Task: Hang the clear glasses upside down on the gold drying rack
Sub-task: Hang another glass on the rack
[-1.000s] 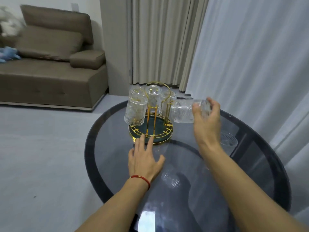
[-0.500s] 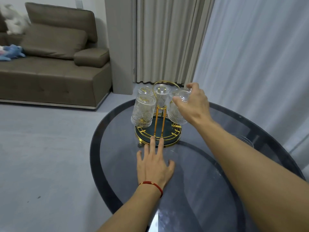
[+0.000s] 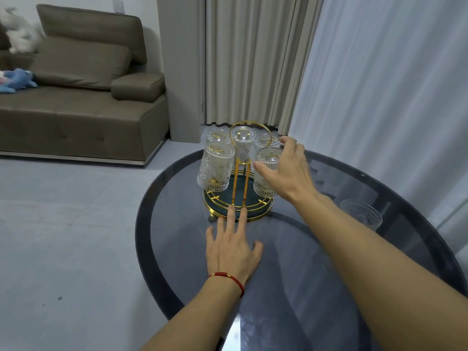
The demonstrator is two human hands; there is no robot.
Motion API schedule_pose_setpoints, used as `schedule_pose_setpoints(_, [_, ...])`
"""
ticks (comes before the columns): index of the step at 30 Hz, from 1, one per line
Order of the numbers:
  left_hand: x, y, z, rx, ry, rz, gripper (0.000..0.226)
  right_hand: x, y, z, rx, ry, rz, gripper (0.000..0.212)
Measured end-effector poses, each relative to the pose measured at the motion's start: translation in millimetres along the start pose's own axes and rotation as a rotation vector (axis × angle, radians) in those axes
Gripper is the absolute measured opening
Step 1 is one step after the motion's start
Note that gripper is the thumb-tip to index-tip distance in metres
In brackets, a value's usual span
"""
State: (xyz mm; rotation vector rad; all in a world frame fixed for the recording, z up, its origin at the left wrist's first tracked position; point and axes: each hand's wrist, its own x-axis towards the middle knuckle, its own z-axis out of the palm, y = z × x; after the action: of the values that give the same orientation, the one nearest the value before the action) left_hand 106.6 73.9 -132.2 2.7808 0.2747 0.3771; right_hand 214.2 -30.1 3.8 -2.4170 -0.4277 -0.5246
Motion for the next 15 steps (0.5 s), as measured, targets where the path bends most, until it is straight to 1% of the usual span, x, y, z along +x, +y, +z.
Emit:
schedule_pose_setpoints(4, [-2, 2, -2, 0.02, 0.017, 0.006, 0.077, -37, 23, -22, 0.084, 0.082, 0.065, 0.068])
schedule_pose_setpoints(5, [-4, 4, -4, 0.033, 0.02, 0.005, 0.076, -52, 32, -28, 0.078, 0.133, 0.081, 0.065])
schedule_pose_setpoints(7, [-7, 8, -8, 0.051, 0.024, 0.003, 0.073, -87, 52, -34, 0.017, 0.289, 0.137, 0.063])
schedule_pose_setpoints(9, [-10, 16, -15, 0.056, 0.049, 0.032, 0.071, -119, 70, -38, -0.055, 0.415, 0.226, 0.073])
schedule_pose_setpoints(10, [-11, 22, -19, 0.057, 0.065, 0.057, 0.07, -128, 79, -41, -0.054, 0.429, 0.284, 0.083])
schedule_pose_setpoints(11, [-13, 28, -23, 0.052, 0.075, 0.083, 0.071, -133, 88, -44, -0.021, 0.402, 0.365, 0.093])
schedule_pose_setpoints(13, [-19, 40, -30, 0.028, 0.093, 0.122, 0.071, -136, 104, -48, 0.116, 0.293, 0.533, 0.11])
schedule_pose_setpoints(15, [-25, 51, -35, -0.011, 0.109, 0.152, 0.069, -137, 115, -47, 0.24, 0.17, 0.618, 0.118])
